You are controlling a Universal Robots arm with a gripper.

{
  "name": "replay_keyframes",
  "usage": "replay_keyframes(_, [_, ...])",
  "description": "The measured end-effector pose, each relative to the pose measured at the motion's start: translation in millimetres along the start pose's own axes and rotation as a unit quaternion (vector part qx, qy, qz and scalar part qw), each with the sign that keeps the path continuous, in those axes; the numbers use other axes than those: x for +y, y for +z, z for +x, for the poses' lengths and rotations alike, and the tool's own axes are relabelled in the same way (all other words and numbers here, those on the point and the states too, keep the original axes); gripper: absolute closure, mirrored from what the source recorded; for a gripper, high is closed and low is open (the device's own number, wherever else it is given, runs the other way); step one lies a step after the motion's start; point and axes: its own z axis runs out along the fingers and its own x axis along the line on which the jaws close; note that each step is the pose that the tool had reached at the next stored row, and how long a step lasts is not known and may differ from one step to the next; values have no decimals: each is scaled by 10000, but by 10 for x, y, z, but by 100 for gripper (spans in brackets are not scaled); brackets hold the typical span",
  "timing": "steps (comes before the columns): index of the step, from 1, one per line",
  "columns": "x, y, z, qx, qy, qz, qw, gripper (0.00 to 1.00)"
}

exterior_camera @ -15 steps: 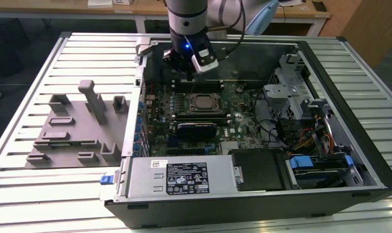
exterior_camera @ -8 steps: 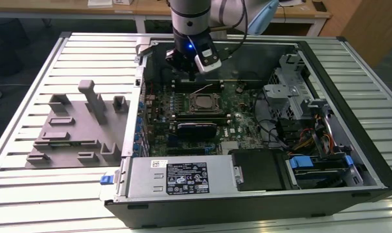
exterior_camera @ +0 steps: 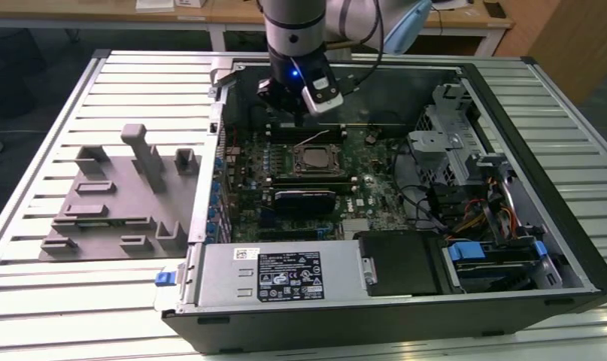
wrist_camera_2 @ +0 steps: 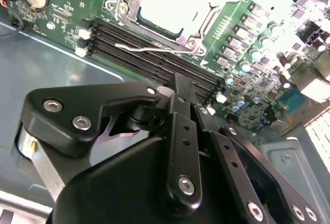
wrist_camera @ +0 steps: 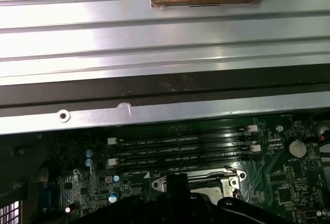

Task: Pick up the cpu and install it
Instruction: 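Install the first cpu locking lever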

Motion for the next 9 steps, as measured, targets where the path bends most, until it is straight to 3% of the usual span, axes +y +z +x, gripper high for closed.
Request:
replay_keyframes(3, [-3, 17, 1, -56, -10, -7, 10000, 89])
replay_keyframes(7, [-13, 67, 3, -218, -41, -25, 9998, 89])
replay_keyframes(9, [-16, 83, 1, -267, -50, -32, 9996, 89])
